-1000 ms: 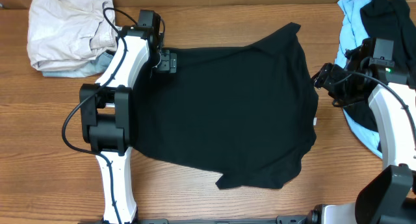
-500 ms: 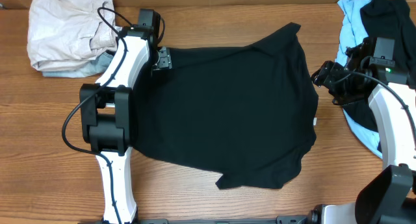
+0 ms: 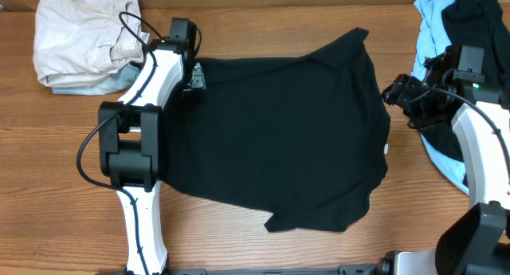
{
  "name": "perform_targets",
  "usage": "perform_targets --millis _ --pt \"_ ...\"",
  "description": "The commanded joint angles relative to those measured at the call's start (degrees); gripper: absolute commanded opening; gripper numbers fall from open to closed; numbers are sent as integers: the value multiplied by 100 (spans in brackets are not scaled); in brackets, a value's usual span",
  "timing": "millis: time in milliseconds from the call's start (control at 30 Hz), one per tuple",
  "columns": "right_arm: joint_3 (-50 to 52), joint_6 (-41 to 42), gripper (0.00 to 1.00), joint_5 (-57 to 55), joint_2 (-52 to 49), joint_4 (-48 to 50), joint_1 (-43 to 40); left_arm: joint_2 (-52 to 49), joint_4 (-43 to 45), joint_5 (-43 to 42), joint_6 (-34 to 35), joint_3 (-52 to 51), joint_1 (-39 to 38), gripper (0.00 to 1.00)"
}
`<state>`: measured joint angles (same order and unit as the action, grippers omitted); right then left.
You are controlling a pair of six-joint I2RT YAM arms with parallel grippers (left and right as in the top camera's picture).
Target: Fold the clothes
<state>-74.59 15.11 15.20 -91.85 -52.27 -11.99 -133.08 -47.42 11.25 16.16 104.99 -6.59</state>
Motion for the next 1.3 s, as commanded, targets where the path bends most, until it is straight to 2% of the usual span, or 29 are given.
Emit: perform_targets --millis 0,100,367,600,733,800,900,1000,1067,1267 --pt "-122 -37 74 33 74 50 15 -70 186 136 15 -181 37 66" --pt "-122 -35 74 33 76 96 15 -70 249 136 17 -181 37 58" --pt "-122 -31 74 35 76 146 15 -63 109 140 13 -74 37 56" --pt "-122 -33 74 35 76 149 15 -61 26 136 13 140 37 49" --pt "-122 -35 74 35 76 173 15 -61 -302 140 -2 476 37 45" --pt "-122 -33 74 35 76 170 15 -61 -396 140 -127 584 37 41" --pt "-122 -33 74 35 76 170 15 -61 -463 140 -203 629 37 24" --pt "-122 -33 74 35 76 168 15 -63 -479 138 -203 629 37 14" --pt "-122 -33 74 35 76 168 15 -63 -474 140 -205 629 37 4" --pt "-122 -48 74 35 74 293 48 -59 -505 142 -258 643 37 4"
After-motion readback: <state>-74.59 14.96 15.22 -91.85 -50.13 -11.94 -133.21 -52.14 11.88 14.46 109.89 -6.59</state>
